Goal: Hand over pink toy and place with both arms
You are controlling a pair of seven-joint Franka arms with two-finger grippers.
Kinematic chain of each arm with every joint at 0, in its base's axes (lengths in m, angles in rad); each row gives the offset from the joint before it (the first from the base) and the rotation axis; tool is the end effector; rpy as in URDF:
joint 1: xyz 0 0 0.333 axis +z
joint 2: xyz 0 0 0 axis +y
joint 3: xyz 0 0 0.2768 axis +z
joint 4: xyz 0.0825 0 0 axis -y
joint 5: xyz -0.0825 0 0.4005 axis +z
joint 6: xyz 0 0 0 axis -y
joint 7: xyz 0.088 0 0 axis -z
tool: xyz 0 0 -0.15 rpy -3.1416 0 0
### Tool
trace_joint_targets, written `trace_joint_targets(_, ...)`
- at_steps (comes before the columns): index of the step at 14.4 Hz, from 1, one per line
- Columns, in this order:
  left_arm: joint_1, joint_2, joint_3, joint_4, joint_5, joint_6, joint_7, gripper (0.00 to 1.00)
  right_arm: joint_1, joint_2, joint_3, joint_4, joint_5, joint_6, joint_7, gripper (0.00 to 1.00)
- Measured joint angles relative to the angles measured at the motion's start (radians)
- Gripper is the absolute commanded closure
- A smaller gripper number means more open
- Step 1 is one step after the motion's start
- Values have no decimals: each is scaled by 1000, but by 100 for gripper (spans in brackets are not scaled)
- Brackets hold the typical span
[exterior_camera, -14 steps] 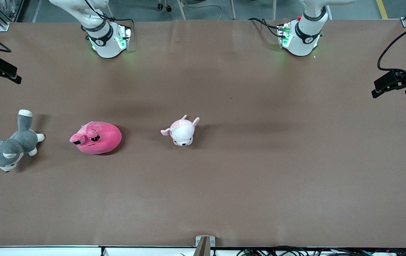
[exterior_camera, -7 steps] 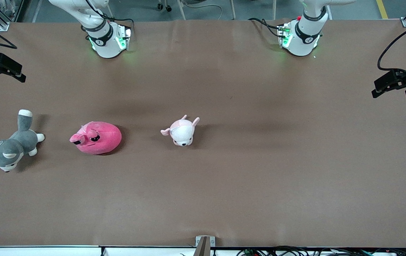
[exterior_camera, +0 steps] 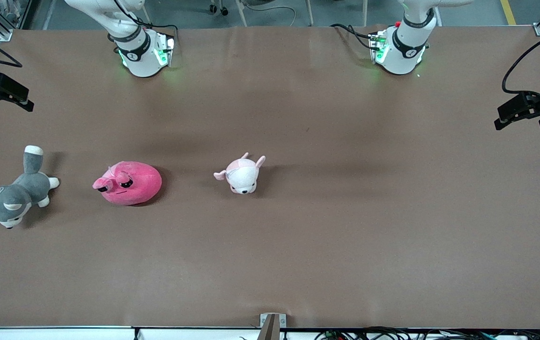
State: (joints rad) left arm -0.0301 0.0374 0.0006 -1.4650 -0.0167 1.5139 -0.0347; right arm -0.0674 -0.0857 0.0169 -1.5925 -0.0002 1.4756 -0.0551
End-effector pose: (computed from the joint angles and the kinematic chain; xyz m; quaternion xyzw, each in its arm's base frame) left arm 0.5761 -0.0196 0.5672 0.9999 0.0021 0.0055 0.0085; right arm 0.5355 -0.0268 0.5711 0.9999 0.0022 -0.0156 0.0000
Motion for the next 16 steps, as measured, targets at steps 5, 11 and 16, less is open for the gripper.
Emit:
trace_joint_targets(5,0,0,0,0,0,0,0,0,16,-2,2,0,0,-1,-2,0)
trace_joint_targets(11,-1,0,0,0,0,0,0,0,30,-32,-2,-34,0,1,-2,0)
trace_joint_targets(16,-1,0,0,0,0,0,0,0,52,-42,-24,-44,0,3,-2,0)
